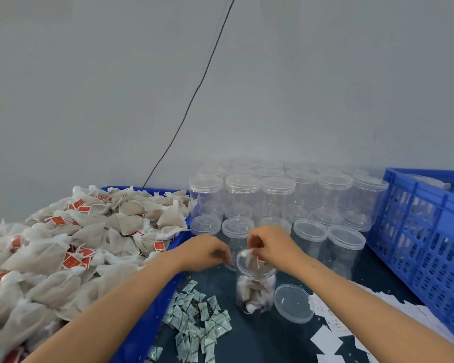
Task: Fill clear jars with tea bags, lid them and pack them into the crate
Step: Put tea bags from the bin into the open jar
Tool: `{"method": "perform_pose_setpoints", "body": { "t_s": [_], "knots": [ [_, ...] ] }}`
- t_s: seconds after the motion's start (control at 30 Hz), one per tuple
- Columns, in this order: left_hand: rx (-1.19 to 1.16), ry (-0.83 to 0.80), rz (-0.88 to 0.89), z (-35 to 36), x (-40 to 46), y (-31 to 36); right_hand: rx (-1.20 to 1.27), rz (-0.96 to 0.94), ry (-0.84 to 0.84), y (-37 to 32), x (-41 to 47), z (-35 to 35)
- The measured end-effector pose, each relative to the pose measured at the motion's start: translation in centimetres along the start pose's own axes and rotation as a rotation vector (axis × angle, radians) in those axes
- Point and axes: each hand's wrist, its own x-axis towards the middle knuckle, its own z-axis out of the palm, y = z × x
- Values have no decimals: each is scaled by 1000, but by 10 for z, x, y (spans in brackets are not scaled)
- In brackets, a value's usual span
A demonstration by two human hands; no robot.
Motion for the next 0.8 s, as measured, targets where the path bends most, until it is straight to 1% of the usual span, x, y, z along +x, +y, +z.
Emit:
{"method": "perform_pose_setpoints", "body": {
  "t_s": [0.07,0.17,0.23,0.3,0.37,0.43,0.53,0.6,0.73,0.8],
  "knots": [
    [62,-59,-52,7,-2,-4,-169,-33,-79,-3,1,6],
    [152,-164,-139,22,-3,-11,-261,-5,-190,-6,2,15],
    [185,-249,-193,32,-3,-14,-292,41,-275,-8,4,20],
    [206,-311,-234,39,-3,-18,-295,36,-355,-10,7,20],
    [215,-343,-248,44,-3,-22,-291,29,-433,-14,10,20],
    [229,-368,-246,48,-1,-23,-270,53,-463,-13,13,23],
    [295,-377,-241,55,3,-20,-181,34,-433,-6,12,25],
    [360,-356,-234,60,5,-17,-21,26,-368,-1,5,22],
    [436,-317,-211,71,7,-10,411,77,-151,10,-15,6],
    [453,-327,-209,74,8,-8,520,105,-26,19,-25,-4]
  ]
}}
